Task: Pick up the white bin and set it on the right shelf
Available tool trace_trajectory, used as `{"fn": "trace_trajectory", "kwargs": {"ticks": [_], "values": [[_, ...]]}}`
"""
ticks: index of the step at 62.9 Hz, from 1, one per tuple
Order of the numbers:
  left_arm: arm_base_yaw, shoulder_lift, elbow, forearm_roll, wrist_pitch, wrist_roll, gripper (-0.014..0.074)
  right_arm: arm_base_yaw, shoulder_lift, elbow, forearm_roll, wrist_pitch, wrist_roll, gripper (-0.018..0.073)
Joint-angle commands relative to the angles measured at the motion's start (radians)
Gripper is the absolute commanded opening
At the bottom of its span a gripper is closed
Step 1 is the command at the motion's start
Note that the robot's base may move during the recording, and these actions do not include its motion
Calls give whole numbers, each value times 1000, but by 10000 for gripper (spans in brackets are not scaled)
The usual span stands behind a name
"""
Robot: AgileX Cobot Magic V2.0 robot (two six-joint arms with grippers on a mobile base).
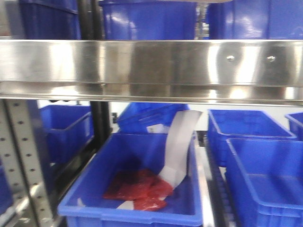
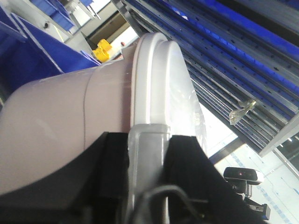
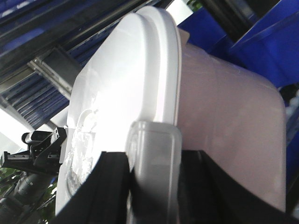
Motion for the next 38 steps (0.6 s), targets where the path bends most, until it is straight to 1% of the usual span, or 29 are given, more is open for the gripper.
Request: {"fn": "trace_trajectory", "kwargs": {"ticks": [1,38], "values": [[-50,-49,-36,-17,252,10,-126,33,-44,-40,60,230,-28,191],[-50,-49,-36,-17,252,10,-126,33,-44,-40,60,230,-28,191]]}}
